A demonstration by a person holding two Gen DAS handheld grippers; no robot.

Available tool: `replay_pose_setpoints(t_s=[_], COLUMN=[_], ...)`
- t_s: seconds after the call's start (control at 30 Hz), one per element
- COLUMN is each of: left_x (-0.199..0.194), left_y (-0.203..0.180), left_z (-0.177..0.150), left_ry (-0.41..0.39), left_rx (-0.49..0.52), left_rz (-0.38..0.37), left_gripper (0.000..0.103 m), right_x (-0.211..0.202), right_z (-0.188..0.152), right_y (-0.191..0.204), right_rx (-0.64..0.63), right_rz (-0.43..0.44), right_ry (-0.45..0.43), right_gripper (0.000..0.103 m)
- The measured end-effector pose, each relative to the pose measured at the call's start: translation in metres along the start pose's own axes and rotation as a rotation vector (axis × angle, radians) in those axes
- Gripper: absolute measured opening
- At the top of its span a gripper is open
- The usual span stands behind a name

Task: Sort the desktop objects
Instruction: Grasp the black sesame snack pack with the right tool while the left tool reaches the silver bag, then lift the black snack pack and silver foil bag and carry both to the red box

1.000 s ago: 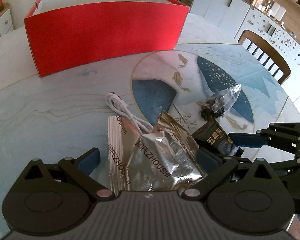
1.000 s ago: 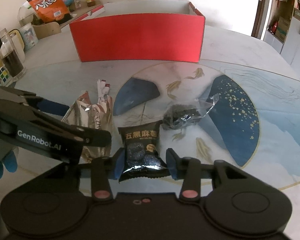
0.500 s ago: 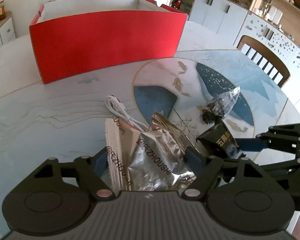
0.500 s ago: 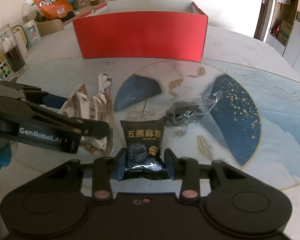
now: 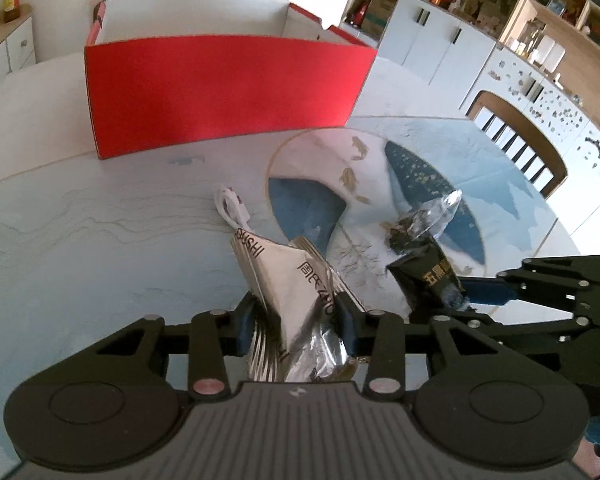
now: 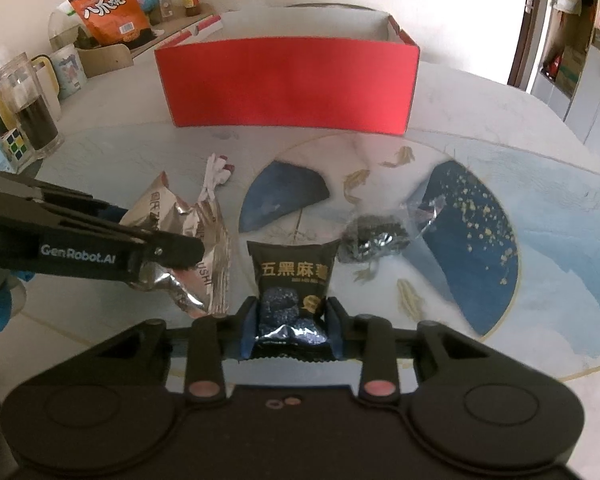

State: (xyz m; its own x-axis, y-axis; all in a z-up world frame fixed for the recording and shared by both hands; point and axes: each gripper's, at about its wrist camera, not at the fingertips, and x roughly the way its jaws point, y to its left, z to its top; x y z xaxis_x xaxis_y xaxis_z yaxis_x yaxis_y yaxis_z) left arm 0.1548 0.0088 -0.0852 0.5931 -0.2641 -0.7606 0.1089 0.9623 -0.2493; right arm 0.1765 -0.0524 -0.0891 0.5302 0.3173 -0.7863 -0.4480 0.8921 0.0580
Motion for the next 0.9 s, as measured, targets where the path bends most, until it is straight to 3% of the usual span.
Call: replay_pose_setpoints(t_s=[0.9], left_x=[-0.058], left_y=[0.000], left_z=[0.051], left_ry=[-0.130], left_rx=[0.008], left_rz=[-0.006], left_gripper=[0.040], right_x=[-0.048], right_z=[0.070], right_y=[0.004], right_rx=[-0.015], right_rz=[-0.003], right_ry=[-0.121], right_gripper=[0.034])
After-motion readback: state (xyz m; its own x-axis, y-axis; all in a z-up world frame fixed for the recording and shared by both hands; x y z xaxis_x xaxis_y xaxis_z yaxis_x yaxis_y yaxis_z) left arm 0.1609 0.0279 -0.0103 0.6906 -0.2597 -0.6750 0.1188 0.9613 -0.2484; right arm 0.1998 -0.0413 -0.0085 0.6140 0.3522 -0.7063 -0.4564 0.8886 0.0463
